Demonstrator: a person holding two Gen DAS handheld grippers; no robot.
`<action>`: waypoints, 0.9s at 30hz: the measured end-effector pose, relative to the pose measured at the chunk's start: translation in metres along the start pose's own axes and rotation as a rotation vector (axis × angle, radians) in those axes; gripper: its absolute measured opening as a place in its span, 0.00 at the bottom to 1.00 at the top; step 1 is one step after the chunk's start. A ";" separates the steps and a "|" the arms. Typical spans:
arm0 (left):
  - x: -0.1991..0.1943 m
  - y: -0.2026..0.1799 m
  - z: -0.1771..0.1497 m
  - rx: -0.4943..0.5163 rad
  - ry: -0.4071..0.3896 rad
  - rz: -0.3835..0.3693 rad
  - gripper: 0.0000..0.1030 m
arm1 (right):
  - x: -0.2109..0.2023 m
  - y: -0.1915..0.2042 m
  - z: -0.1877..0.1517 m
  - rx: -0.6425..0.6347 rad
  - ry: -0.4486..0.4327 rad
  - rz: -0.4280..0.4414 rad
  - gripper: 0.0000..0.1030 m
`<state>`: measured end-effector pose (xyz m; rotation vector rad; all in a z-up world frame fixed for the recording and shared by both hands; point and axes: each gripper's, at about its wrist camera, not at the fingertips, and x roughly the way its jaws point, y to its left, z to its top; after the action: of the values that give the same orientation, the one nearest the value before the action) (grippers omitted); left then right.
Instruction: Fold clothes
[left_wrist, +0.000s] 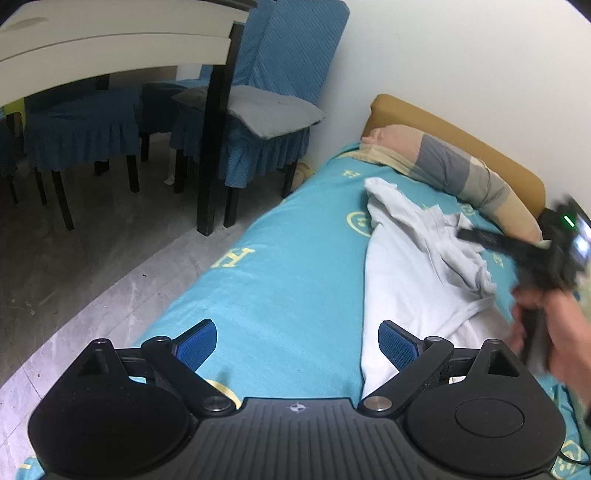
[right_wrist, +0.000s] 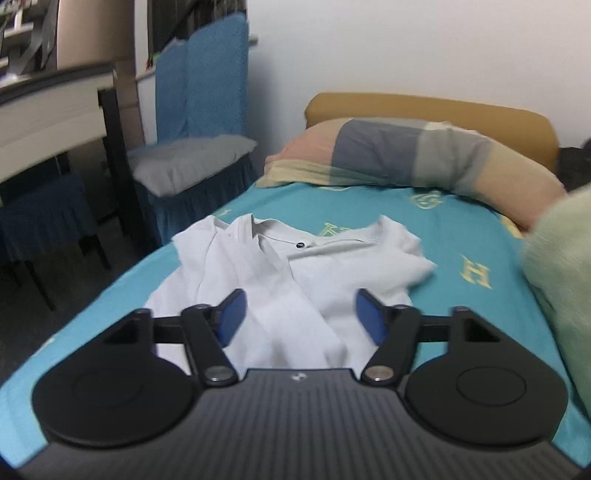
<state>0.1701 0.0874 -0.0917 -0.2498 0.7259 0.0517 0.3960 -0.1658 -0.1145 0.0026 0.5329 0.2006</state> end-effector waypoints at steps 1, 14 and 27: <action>0.003 -0.002 0.000 0.007 0.000 -0.001 0.93 | 0.014 0.001 0.005 -0.002 0.012 0.011 0.51; 0.027 -0.015 -0.005 0.001 0.038 -0.028 0.93 | 0.047 -0.017 0.020 0.022 -0.094 0.055 0.06; 0.023 -0.033 -0.013 0.093 0.015 -0.015 0.93 | 0.028 -0.058 0.017 0.175 -0.012 -0.152 0.48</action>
<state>0.1837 0.0515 -0.1094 -0.1672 0.7395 0.0021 0.4393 -0.2167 -0.1177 0.1326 0.5345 0.0049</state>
